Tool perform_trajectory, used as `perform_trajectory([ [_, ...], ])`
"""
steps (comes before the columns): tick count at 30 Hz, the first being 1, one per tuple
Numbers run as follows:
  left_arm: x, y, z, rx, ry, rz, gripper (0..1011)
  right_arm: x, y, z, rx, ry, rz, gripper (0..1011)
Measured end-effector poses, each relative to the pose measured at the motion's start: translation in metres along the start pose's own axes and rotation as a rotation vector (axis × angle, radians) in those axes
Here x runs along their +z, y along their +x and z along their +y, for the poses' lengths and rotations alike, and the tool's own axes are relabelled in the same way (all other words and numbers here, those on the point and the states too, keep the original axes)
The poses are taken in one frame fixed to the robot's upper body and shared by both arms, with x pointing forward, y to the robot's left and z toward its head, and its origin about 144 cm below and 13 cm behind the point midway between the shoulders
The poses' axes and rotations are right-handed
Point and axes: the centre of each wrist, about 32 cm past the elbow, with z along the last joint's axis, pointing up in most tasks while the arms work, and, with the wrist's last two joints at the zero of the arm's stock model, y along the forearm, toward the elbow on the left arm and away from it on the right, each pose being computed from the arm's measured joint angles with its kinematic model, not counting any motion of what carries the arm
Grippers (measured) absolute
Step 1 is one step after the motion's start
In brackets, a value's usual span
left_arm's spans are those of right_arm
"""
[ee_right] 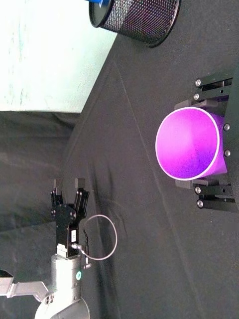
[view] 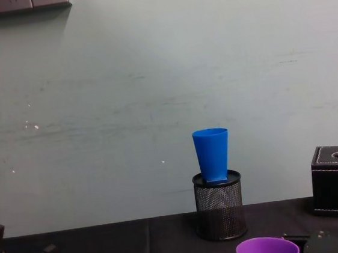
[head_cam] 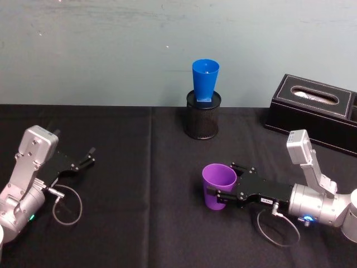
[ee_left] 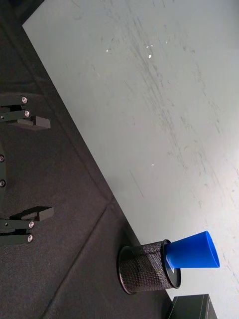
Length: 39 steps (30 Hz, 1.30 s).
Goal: Pick up one cup with a gripper and tap it against the other cup.
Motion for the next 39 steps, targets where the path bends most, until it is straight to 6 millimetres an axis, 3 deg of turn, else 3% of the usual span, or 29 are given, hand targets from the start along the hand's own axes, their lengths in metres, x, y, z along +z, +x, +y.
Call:
perform_trajectory([
  [9, 0.000, 0.000, 0.000, 0.000, 0.000, 0.000, 1011, 0.004, -0.001, -0.002, -0.011, 0.006, -0.015, 735],
  [19, 0.000, 0.000, 0.000, 0.000, 0.000, 0.000, 1011, 0.045, 0.005, 0.000, -0.080, 0.014, -0.078, 718],
  [29, 0.000, 0.000, 0.000, 0.000, 0.000, 0.000, 1012, 0.089, 0.021, 0.017, -0.124, 0.030, -0.089, 718],
  [39, 0.000, 0.000, 0.000, 0.000, 0.000, 0.000, 1011, 0.107, 0.030, 0.028, -0.175, 0.039, -0.049, 718],
])
